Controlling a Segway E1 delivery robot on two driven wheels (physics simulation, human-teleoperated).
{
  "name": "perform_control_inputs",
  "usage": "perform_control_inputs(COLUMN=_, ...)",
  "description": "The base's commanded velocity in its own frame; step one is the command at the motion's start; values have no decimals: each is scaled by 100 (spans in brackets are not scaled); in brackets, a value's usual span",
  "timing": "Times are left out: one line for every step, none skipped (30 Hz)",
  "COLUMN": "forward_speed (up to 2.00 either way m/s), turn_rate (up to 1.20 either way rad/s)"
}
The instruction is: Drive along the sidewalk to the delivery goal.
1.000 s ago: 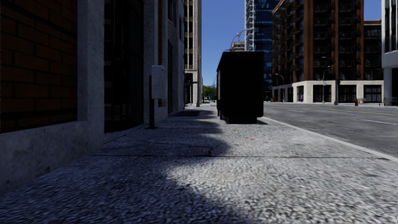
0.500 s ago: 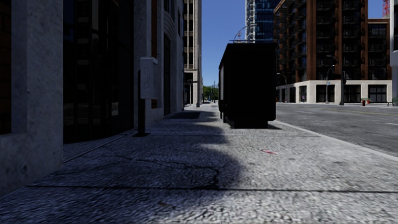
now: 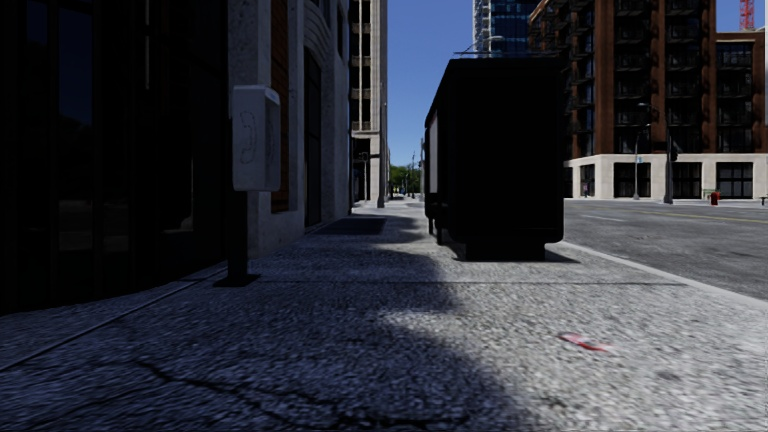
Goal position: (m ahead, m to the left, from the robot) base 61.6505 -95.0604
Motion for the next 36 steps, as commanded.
perform_control_inputs(forward_speed=200, turn_rate=0)
perform_control_inputs(forward_speed=200, turn_rate=0)
perform_control_inputs(forward_speed=200, turn_rate=0)
perform_control_inputs(forward_speed=200, turn_rate=0)
perform_control_inputs(forward_speed=200, turn_rate=0)
perform_control_inputs(forward_speed=200, turn_rate=0)
perform_control_inputs(forward_speed=200, turn_rate=0)
perform_control_inputs(forward_speed=200, turn_rate=0)
perform_control_inputs(forward_speed=200, turn_rate=0)
perform_control_inputs(forward_speed=200, turn_rate=0)
perform_control_inputs(forward_speed=200, turn_rate=0)
perform_control_inputs(forward_speed=200, turn_rate=0)
perform_control_inputs(forward_speed=200, turn_rate=0)
perform_control_inputs(forward_speed=200, turn_rate=0)
perform_control_inputs(forward_speed=200, turn_rate=0)
perform_control_inputs(forward_speed=200, turn_rate=0)
perform_control_inputs(forward_speed=200, turn_rate=0)
perform_control_inputs(forward_speed=200, turn_rate=0)
perform_control_inputs(forward_speed=200, turn_rate=0)
perform_control_inputs(forward_speed=200, turn_rate=0)
perform_control_inputs(forward_speed=200, turn_rate=0)
perform_control_inputs(forward_speed=200, turn_rate=0)
perform_control_inputs(forward_speed=200, turn_rate=0)
perform_control_inputs(forward_speed=200, turn_rate=0)
perform_control_inputs(forward_speed=200, turn_rate=0)
perform_control_inputs(forward_speed=200, turn_rate=0)
perform_control_inputs(forward_speed=200, turn_rate=0)
perform_control_inputs(forward_speed=200, turn_rate=0)
perform_control_inputs(forward_speed=200, turn_rate=0)
perform_control_inputs(forward_speed=200, turn_rate=0)
perform_control_inputs(forward_speed=200, turn_rate=0)
perform_control_inputs(forward_speed=200, turn_rate=0)
perform_control_inputs(forward_speed=200, turn_rate=-4)
perform_control_inputs(forward_speed=200, turn_rate=-5)
perform_control_inputs(forward_speed=200, turn_rate=-6)
perform_control_inputs(forward_speed=200, turn_rate=-10)
